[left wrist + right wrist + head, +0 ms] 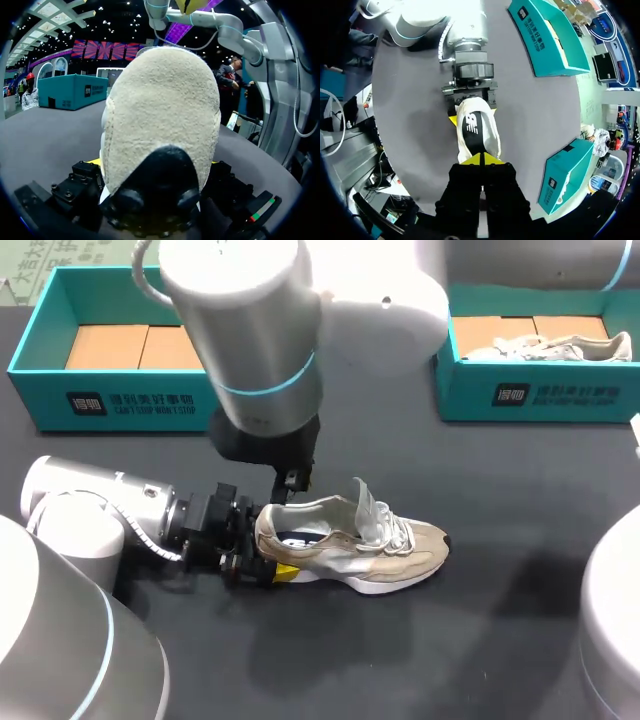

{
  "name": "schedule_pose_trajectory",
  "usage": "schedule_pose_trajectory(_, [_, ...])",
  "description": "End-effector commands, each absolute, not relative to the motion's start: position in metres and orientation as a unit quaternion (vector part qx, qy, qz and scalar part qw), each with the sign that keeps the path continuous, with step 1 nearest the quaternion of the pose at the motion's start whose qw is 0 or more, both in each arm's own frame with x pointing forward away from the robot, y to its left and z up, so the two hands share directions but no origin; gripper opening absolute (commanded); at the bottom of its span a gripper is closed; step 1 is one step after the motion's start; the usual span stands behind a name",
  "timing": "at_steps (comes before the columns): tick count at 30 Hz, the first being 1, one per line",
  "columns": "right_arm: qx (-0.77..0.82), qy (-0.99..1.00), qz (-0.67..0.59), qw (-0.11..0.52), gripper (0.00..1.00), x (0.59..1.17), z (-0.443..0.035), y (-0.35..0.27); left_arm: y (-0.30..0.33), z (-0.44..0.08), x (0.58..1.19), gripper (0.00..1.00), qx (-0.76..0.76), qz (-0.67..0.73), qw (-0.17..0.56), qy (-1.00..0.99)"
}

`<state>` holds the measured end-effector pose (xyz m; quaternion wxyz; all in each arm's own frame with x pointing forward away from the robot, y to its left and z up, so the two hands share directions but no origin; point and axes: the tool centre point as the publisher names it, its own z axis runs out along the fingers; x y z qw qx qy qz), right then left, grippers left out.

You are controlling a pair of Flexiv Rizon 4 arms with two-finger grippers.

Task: Take the shoe out of the shoebox, open the shoe tongue, remove and reinsert the insole, then place the shoe into the shoebox

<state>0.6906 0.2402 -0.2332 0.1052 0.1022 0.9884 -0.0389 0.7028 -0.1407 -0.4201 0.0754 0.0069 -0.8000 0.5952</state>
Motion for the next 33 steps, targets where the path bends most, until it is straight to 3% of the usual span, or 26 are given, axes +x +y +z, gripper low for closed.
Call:
schedule_pose_trajectory(1, [0.064, 0.992, -0.018, 0.103, 0.00, 0.692, -0.270, 0.245, -0.142, -0.422, 0.704, 0.00, 0.007, 0.595, 0.075, -0.800])
schedule_pose_trajectory(15, [0.058, 0.993, -0.015, 0.101, 0.00, 0.690, -0.282, 0.244, -0.142, -0.422, 0.704, 0.00, 0.007, 0.595, 0.075, -0.800])
schedule_pose_trajectory(21, [0.027, 0.995, 0.017, 0.090, 0.00, 0.701, -0.324, 0.236, -0.142, -0.422, 0.704, 0.00, 0.007, 0.595, 0.075, -0.800])
schedule_pose_trajectory(33, [0.014, 0.996, 0.032, 0.078, 0.00, 0.711, -0.358, 0.230, -0.142, -0.422, 0.704, 0.00, 0.007, 0.595, 0.075, -0.800])
